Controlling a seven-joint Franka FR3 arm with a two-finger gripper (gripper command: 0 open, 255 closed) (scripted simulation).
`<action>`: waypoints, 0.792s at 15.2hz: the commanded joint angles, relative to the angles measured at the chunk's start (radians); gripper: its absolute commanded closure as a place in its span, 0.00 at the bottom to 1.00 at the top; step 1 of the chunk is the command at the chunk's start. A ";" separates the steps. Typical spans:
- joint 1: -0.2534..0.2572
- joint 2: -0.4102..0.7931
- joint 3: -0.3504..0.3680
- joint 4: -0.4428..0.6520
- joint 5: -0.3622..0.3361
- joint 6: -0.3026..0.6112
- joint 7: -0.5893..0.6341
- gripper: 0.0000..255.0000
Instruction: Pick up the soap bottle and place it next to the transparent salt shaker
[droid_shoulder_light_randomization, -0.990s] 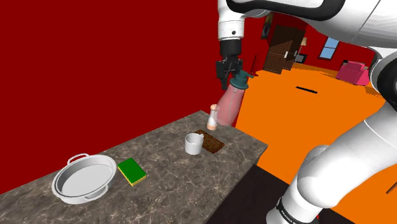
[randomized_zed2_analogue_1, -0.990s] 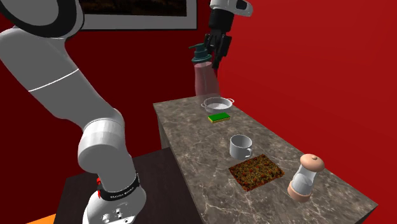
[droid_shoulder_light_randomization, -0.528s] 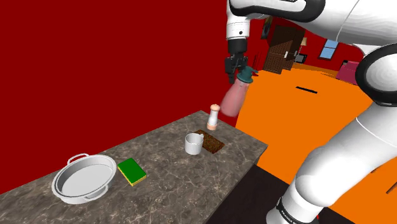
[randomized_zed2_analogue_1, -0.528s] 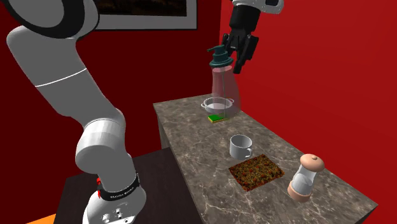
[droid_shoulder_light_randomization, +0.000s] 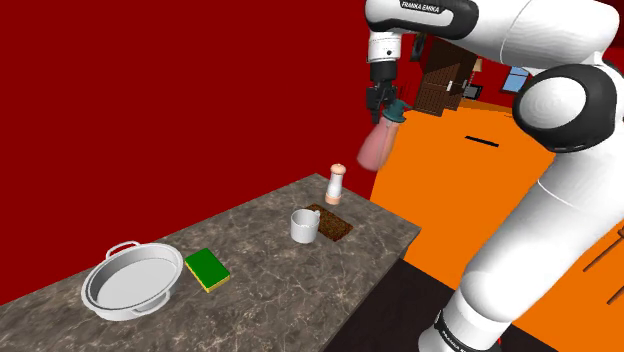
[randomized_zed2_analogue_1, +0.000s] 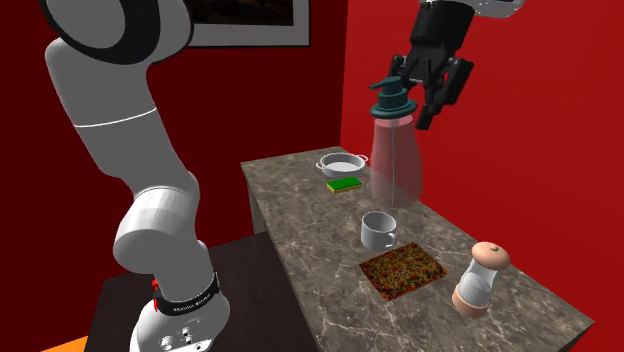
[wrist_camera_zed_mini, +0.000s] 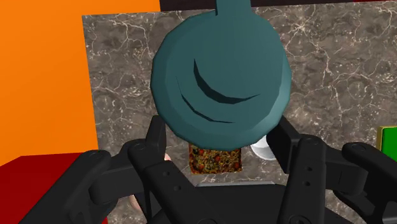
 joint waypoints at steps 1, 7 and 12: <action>-0.023 0.052 -0.030 0.060 -0.007 -0.004 -0.057 1.00; -0.100 0.231 -0.101 0.278 0.000 -0.034 -0.208 1.00; -0.145 0.322 -0.126 0.369 0.014 -0.030 -0.273 1.00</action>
